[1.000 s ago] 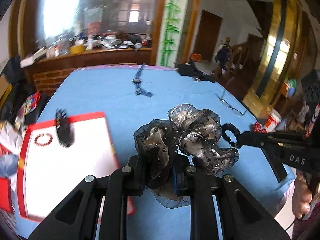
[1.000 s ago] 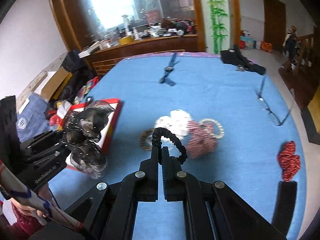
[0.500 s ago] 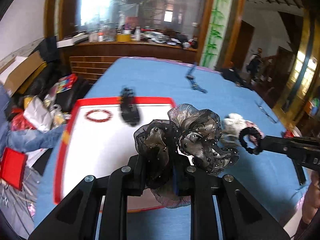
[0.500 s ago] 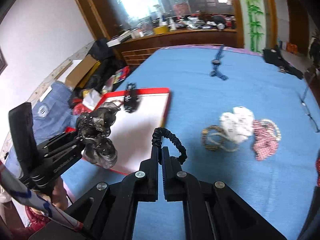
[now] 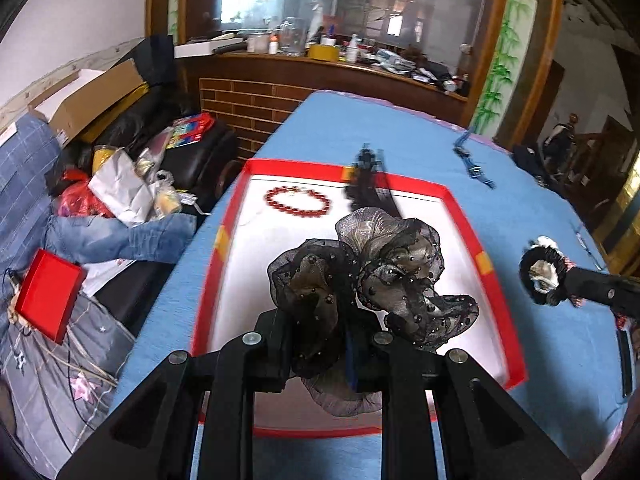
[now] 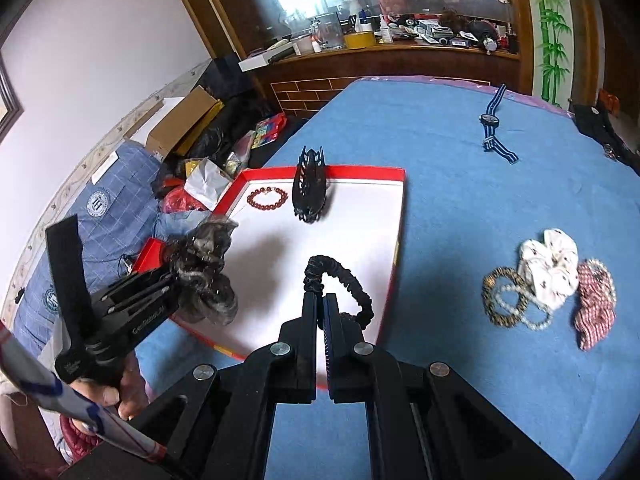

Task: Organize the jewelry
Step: 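Carry the lace scrunchie and beaded strap to the white tray with both grippers, then open both grippers to release the scrunchie and strap in the tray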

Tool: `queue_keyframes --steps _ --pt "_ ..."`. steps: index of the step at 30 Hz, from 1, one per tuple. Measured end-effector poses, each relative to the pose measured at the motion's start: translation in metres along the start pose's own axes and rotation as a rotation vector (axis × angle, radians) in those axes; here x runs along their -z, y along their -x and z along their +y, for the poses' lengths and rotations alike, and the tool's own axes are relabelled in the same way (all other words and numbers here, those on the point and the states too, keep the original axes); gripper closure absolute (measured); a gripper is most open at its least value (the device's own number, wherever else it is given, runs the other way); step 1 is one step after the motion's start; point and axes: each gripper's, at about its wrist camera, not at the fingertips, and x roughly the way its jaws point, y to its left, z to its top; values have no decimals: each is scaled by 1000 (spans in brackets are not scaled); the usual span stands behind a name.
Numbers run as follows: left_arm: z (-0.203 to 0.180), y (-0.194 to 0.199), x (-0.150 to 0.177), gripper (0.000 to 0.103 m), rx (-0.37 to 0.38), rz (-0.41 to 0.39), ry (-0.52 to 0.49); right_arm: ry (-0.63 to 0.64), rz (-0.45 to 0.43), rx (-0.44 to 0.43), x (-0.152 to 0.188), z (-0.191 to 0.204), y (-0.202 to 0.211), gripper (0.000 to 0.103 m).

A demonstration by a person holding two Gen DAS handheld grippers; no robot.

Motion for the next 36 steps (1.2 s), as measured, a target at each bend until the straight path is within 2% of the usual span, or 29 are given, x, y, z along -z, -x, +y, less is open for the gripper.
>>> queue_keyframes --steps 8,18,30,36 --pt "21 -19 -6 83 -65 28 35 7 19 45 -29 7 -36 99" --pt "10 -51 -20 82 -107 54 -17 -20 37 116 -63 -2 -82 99" --pt "7 -71 -30 80 -198 45 -57 -51 63 167 -83 -16 -128 99" --pt "7 -75 -31 79 -203 44 -65 -70 80 165 -89 -17 -143 99"
